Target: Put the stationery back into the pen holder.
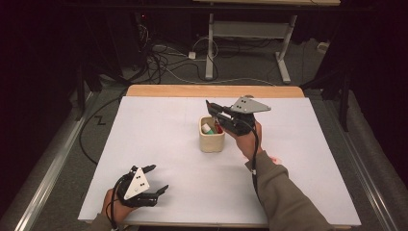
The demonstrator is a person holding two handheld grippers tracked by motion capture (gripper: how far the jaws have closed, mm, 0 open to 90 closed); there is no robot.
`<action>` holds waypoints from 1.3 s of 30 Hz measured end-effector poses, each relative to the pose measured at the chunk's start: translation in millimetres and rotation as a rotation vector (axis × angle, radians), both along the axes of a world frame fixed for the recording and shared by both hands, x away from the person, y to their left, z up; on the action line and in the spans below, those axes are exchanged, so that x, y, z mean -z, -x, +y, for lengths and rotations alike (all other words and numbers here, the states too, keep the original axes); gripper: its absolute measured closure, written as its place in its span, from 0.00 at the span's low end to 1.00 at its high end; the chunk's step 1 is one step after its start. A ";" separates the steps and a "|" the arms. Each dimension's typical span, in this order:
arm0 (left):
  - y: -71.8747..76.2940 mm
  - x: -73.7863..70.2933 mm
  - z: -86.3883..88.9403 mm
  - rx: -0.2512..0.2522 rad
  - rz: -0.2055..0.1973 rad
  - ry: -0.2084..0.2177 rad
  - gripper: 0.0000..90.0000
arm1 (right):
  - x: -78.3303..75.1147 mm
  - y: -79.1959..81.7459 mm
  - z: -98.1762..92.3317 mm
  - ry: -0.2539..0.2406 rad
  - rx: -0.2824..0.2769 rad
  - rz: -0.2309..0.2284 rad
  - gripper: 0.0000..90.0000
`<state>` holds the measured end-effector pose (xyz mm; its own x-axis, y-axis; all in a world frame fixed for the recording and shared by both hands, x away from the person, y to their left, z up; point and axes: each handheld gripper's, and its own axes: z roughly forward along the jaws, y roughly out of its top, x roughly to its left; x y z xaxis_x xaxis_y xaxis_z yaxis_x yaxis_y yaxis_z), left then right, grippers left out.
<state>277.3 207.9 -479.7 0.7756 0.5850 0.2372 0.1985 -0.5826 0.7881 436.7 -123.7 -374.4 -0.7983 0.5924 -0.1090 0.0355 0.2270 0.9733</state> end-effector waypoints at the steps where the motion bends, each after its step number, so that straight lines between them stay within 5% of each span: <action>1: -0.1 0.0 0.0 0.000 0.000 0.001 0.25 | 0.9 0.5 -0.7 -0.001 0.000 0.006 0.89; 13: -0.3 -0.4 0.2 -0.005 -0.004 -0.011 0.25 | 17.3 7.2 -8.3 0.026 0.005 0.030 0.87; 25: -0.2 0.0 -1.0 -0.004 -0.005 -0.019 0.25 | 16.7 17.5 -22.9 0.057 0.024 0.022 0.82; 39: -0.2 -0.2 -1.1 -0.002 -0.008 -0.024 0.25 | 2.4 38.1 -52.7 0.196 0.029 -0.014 0.73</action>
